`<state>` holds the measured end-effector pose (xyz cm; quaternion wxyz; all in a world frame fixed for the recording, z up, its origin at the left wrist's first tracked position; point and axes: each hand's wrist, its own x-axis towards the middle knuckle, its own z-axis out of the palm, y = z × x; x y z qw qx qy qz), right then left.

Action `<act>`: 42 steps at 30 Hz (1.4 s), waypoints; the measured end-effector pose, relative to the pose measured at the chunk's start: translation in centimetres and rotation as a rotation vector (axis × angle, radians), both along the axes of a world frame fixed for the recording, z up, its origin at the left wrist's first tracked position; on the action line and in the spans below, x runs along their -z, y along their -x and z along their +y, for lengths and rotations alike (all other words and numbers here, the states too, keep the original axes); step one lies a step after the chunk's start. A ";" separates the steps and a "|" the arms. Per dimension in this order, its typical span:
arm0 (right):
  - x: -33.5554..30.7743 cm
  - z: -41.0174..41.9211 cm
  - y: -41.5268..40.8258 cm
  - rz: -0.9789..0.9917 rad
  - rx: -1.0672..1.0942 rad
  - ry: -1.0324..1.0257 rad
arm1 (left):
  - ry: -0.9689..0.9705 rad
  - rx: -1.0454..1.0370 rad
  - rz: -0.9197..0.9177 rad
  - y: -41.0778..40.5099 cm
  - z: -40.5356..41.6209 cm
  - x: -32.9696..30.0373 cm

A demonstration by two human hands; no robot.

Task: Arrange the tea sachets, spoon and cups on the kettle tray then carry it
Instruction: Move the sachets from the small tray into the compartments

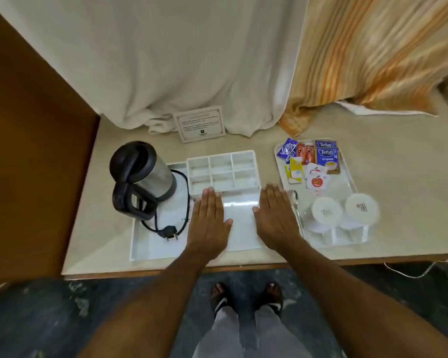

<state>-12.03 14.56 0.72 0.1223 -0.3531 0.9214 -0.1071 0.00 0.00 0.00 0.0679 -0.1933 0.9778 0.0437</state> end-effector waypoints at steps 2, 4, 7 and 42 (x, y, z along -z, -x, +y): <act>-0.4 -0.4 0.8 0.028 0.000 0.052 | -0.075 -0.063 0.013 -0.2 0.1 0.5; -1.2 -1.2 2.2 0.151 0.020 0.137 | -0.098 -0.065 0.024 -0.9 0.2 1.3; -3.0 -2.7 7.1 0.273 0.166 0.160 | -0.124 -0.042 0.041 -1.1 -0.1 1.9; -6.0 -19.0 6.0 -0.475 -0.027 0.322 | -0.196 -0.060 -0.009 -1.1 -0.5 1.6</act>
